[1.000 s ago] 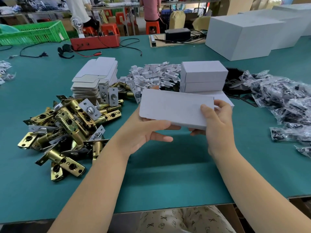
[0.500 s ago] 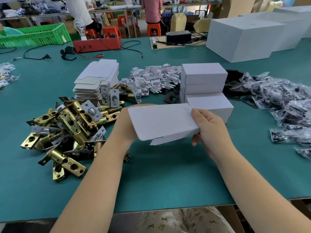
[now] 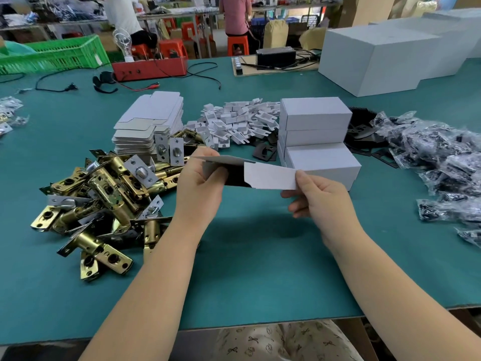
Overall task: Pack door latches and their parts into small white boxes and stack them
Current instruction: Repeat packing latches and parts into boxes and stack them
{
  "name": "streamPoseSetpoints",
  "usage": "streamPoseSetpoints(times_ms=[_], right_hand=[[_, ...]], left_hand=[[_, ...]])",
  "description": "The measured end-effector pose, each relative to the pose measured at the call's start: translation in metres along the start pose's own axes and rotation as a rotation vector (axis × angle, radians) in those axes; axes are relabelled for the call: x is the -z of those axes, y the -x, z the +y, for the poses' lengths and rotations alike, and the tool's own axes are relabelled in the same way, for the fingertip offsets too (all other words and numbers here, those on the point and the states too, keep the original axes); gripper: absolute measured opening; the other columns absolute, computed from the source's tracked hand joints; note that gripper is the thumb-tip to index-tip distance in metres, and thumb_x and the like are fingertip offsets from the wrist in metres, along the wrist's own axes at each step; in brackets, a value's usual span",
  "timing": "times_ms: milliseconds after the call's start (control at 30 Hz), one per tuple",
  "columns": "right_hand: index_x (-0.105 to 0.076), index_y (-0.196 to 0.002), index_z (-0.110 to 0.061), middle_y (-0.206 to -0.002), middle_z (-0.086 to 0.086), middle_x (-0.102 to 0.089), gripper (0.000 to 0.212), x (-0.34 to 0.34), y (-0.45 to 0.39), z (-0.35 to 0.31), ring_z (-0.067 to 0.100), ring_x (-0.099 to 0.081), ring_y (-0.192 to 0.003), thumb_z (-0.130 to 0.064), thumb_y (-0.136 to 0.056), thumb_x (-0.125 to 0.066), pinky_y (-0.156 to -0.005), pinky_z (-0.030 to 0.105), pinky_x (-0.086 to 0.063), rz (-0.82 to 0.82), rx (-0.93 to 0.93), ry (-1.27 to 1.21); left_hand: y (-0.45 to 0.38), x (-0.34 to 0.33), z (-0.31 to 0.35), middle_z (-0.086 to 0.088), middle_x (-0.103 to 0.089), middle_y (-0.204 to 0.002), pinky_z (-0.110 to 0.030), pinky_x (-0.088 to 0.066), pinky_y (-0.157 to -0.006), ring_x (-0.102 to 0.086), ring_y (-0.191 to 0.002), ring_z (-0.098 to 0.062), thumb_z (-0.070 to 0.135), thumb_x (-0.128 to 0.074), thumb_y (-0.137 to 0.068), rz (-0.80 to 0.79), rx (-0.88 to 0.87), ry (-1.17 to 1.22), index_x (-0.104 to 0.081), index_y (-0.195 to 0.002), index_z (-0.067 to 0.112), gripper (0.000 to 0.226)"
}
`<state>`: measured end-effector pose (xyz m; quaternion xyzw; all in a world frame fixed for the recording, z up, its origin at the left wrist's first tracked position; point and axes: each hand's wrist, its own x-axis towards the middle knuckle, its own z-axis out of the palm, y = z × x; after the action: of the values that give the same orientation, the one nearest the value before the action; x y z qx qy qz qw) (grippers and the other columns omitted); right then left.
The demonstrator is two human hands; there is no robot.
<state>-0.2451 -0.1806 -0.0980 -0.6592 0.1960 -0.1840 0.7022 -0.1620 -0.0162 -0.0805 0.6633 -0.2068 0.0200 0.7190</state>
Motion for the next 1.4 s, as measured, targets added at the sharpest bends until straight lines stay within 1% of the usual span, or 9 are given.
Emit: streamPoseSetpoints(times_ms=[200,300,400,600,767,933,1067,1267,1400], right_hand=[[-0.072,-0.081,-0.024,-0.064,-0.006,-0.069,0.021,0.003,-0.001,-0.001,0.005,-0.048,-0.043,-0.025,-0.095,-0.057,-0.046,0.018,-0.048,0.034,0.050,-0.013],[-0.067,-0.100,-0.039,-0.062,-0.009,-0.064,0.023,0.001,-0.001,0.000,0.007,-0.047,-0.045,-0.020,-0.097,-0.054,-0.048,0.020,-0.048,-0.016,0.111,-0.031],[-0.065,-0.111,-0.027,-0.061,-0.008,-0.063,0.022,-0.002,-0.001,0.001,0.008,-0.048,-0.045,-0.018,-0.098,-0.050,-0.047,0.020,-0.047,-0.076,0.065,0.003],[-0.067,-0.101,-0.017,-0.065,-0.008,-0.065,0.017,-0.001,-0.002,-0.001,0.008,-0.050,-0.047,-0.020,-0.098,-0.051,-0.047,0.020,-0.047,-0.101,-0.016,-0.062],[-0.071,-0.087,-0.024,-0.065,-0.008,-0.068,0.014,0.002,-0.004,0.003,0.006,-0.050,-0.046,-0.022,-0.093,-0.059,-0.050,0.019,-0.048,-0.045,0.007,-0.010],[-0.058,-0.100,-0.042,-0.085,-0.010,-0.056,0.018,0.000,0.000,0.008,0.003,-0.051,-0.069,-0.034,-0.085,-0.065,-0.067,0.015,-0.044,0.104,0.382,0.356],[-0.049,-0.106,-0.047,-0.086,-0.011,-0.050,0.029,-0.007,0.013,0.009,0.007,-0.048,-0.069,-0.049,-0.078,-0.056,-0.066,0.013,-0.041,-0.049,0.572,0.304],[-0.056,-0.098,-0.040,-0.079,0.005,-0.050,0.025,-0.009,0.016,0.006,0.022,-0.050,-0.065,-0.051,-0.076,-0.057,-0.060,0.038,-0.048,-0.099,0.539,0.248],[-0.060,-0.086,-0.028,-0.074,0.004,-0.047,0.021,-0.004,0.015,0.002,0.007,-0.050,-0.053,-0.046,-0.079,-0.050,-0.049,0.019,-0.045,-0.115,0.479,0.073]], left_hand=[[0.005,-0.007,0.000,0.016,-0.057,-0.049,-0.005,-0.037,-0.046,-0.051,-0.043,0.004,-0.024,-0.030,-0.088,-0.060,0.021,0.042,-0.061,-0.099,-0.002,0.039],[0.006,-0.007,0.004,0.016,-0.051,-0.043,-0.006,-0.032,-0.043,-0.046,-0.039,0.003,-0.020,-0.030,-0.089,-0.031,0.026,0.030,-0.063,-0.074,0.006,0.044],[0.005,-0.003,0.003,0.013,-0.037,-0.040,-0.014,-0.018,-0.042,-0.026,-0.039,-0.002,-0.003,-0.037,-0.084,0.064,0.071,0.020,-0.051,-0.046,0.023,0.049],[0.006,-0.004,-0.001,0.004,-0.037,-0.040,-0.034,-0.015,-0.047,-0.025,-0.039,-0.011,0.017,-0.036,-0.081,-0.007,-0.004,0.075,-0.070,-0.060,0.031,0.042],[0.004,-0.004,-0.004,0.010,-0.029,-0.041,-0.032,-0.014,-0.049,-0.019,-0.044,-0.018,0.020,-0.036,-0.078,0.025,0.065,0.060,-0.058,-0.074,-0.012,0.039],[0.005,0.000,-0.005,0.013,-0.033,-0.043,-0.023,-0.022,-0.047,-0.029,-0.047,-0.007,0.021,-0.038,-0.078,0.098,-0.056,-0.215,-0.041,-0.055,0.013,0.025],[0.009,-0.002,-0.004,0.010,-0.031,-0.044,-0.020,-0.016,-0.045,-0.027,-0.046,-0.006,0.035,-0.038,-0.081,0.054,-0.208,-0.383,-0.024,-0.052,0.028,0.033],[0.010,-0.009,-0.007,0.000,-0.036,-0.042,-0.031,-0.027,-0.050,-0.033,-0.045,-0.009,0.051,-0.035,-0.076,-0.062,-0.082,-0.251,-0.037,-0.052,0.008,0.049],[0.005,-0.008,-0.005,-0.001,-0.044,-0.042,-0.026,-0.040,-0.052,-0.044,-0.046,-0.016,0.039,-0.045,-0.078,-0.188,0.058,0.003,-0.068,-0.066,0.010,0.040]])
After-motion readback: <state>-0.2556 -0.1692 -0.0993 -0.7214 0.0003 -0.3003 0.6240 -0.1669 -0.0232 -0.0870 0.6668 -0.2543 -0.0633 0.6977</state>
